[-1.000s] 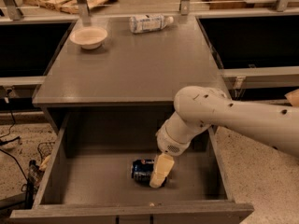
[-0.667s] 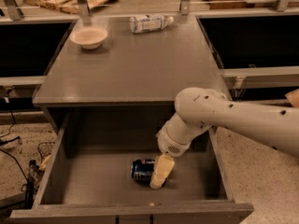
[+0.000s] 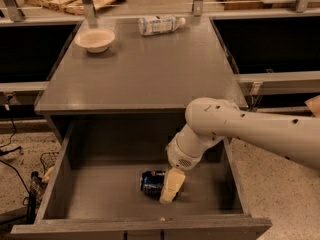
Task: Pick pepsi can from top drawer and place on counter
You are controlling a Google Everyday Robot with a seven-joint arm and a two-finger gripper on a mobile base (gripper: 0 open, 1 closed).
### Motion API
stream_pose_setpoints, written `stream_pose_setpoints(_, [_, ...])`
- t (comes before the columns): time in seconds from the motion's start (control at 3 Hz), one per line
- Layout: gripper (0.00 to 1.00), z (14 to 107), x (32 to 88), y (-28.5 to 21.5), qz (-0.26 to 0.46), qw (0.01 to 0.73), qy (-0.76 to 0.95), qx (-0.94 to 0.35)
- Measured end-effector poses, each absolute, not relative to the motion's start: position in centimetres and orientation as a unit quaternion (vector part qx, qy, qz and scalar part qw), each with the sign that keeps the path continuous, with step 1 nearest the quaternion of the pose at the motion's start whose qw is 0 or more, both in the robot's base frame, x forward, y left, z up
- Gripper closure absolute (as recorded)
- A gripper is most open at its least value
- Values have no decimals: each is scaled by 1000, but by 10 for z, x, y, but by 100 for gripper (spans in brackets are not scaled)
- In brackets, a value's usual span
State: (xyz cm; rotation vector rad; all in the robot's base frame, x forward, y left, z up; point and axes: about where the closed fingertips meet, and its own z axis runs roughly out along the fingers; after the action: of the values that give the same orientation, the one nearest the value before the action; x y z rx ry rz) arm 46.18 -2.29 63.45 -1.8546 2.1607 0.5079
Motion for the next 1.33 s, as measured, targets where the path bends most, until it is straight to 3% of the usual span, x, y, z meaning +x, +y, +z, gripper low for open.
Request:
stream_pose_setpoints(0.67, [0,619,463,-20,185,114,739,-637])
stream_pose_setpoints(1.33, [41,619,463,-20,185,114,739,-637])
